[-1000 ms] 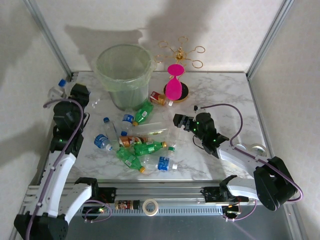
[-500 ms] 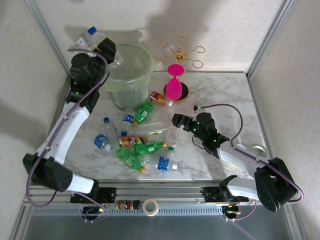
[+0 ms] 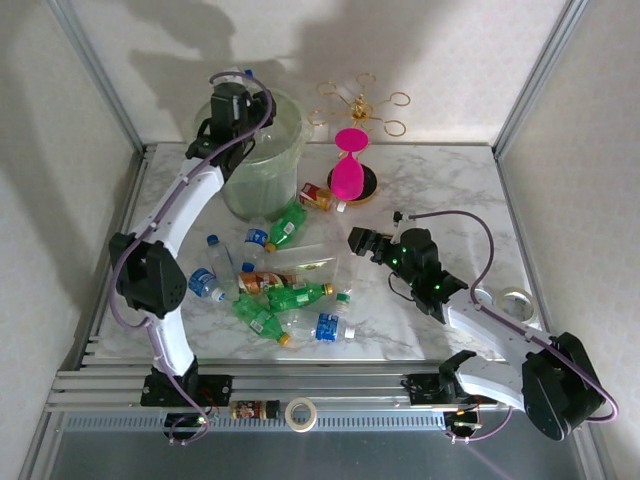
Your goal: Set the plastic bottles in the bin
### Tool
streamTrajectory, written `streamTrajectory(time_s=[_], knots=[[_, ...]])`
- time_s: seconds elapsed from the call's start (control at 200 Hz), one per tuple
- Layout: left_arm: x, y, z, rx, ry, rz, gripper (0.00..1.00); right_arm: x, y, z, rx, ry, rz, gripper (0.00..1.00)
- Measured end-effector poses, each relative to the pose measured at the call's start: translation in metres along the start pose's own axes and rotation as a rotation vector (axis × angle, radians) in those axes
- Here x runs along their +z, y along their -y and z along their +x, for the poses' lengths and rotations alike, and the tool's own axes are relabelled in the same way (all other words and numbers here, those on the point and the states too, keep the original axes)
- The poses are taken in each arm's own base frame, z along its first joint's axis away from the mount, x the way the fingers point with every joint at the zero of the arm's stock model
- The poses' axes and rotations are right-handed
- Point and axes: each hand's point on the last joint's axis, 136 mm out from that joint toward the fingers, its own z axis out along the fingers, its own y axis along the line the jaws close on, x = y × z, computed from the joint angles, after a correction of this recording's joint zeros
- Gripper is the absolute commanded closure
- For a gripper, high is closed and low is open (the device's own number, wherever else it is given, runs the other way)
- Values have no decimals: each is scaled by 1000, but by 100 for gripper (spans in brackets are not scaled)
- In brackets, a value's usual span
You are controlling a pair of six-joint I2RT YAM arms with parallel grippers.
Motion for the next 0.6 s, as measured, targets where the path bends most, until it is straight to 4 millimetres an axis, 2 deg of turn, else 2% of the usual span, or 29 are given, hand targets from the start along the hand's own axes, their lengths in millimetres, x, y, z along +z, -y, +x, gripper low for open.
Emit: streamTrajectory(time_s=[0.08,0.145,0.25,0.315,0.601], knots=[[5,-7,10,18,-29,-29,96,-2,2,0,0,4,9,1],[7,-11,14,30,-39,-51,87,-3,4,1,0,4,17,1],[7,-15,16,40,-47,-71,56,-3,5,2,0,0,20,1],[6,-17,16,41,-45,-79,44,-3,5,2,0,0,21,1],[6,-17,14,41,-40,-85,27,-4,5,2,1,-3,22,1]])
